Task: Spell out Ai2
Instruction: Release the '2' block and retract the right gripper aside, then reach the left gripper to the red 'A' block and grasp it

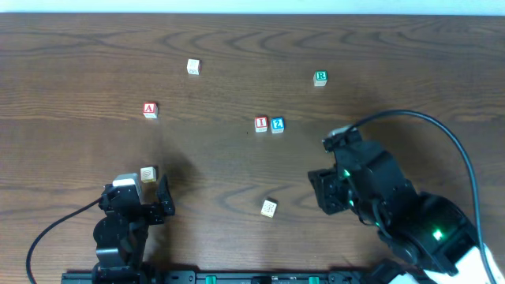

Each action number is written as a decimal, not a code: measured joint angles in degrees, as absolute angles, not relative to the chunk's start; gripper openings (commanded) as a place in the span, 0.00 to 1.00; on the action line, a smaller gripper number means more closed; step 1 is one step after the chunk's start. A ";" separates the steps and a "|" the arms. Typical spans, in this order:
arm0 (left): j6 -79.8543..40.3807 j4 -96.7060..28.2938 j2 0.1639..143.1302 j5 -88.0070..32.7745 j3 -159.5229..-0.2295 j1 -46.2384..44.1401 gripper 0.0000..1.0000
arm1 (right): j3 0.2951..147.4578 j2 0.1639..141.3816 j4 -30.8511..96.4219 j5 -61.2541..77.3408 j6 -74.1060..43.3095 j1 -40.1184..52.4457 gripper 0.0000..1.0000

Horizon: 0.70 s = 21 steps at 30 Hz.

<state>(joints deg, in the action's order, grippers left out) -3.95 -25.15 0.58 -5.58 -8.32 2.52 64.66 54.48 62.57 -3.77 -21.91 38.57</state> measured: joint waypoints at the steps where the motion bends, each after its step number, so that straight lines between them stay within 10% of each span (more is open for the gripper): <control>1: -3.84 -25.12 0.58 -5.50 -8.32 2.52 0.95 | 64.66 54.26 62.94 -3.05 -21.67 38.59 0.15; 2: -3.81 -25.08 0.58 -5.41 -8.32 2.52 0.95 | 64.66 54.22 63.48 -2.31 -21.85 38.61 0.01; 15: -21.26 -24.25 0.58 -18.11 -8.32 2.52 0.95 | 64.51 54.26 68.07 0.71 -23.53 38.61 0.01; 17: -24.43 -23.88 0.58 -19.57 -8.27 2.52 0.95 | 64.51 54.26 68.18 0.99 -23.90 38.59 0.28; 18: -25.58 -23.75 0.58 -19.90 -8.25 2.52 0.95 | 64.51 54.26 68.20 1.21 -23.92 38.61 0.64; 21: -28.38 -22.41 0.58 -20.93 -8.03 2.52 0.95 | 64.51 54.26 68.27 1.56 -23.92 38.61 0.93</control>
<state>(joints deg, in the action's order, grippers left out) -28.38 -22.41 0.58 -20.93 -8.03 2.52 64.51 54.26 68.27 1.56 -23.92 38.61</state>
